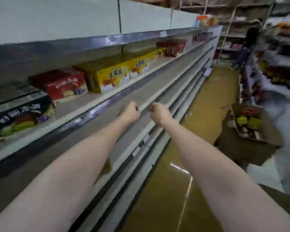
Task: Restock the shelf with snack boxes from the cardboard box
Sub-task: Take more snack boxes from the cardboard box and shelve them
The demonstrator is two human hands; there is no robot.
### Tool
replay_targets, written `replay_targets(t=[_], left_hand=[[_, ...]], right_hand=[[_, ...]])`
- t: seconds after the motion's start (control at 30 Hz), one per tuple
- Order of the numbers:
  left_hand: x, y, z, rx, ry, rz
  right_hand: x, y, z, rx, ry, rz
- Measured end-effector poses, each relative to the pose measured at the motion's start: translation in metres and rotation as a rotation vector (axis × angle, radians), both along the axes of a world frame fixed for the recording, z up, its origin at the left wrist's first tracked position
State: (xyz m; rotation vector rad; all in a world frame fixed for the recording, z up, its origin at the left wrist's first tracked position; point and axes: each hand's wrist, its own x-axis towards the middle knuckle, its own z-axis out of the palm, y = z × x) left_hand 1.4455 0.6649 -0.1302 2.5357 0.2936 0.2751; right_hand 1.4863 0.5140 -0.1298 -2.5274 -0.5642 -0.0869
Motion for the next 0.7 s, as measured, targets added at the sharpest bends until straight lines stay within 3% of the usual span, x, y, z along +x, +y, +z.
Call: replay_targets(t=[0.17, 0.43, 0.7], left_hand=[[0.033, -0.101, -0.030, 0.015, 0.050, -0.200], [0.105, -0.258, -0.087, -0.119, 0.156, -0.425], [0.196, -0.396, -0.123, -0.296, 0.247, -0.401]], right_hand=[[0.006, -0.100, -0.043, 0.021, 0.086, -0.229], [0.028, -0.251, -0.113, 0.145, 0.171, -0.557], [0.085, -0.387, -0.158, 0.261, 0.211, -0.748]])
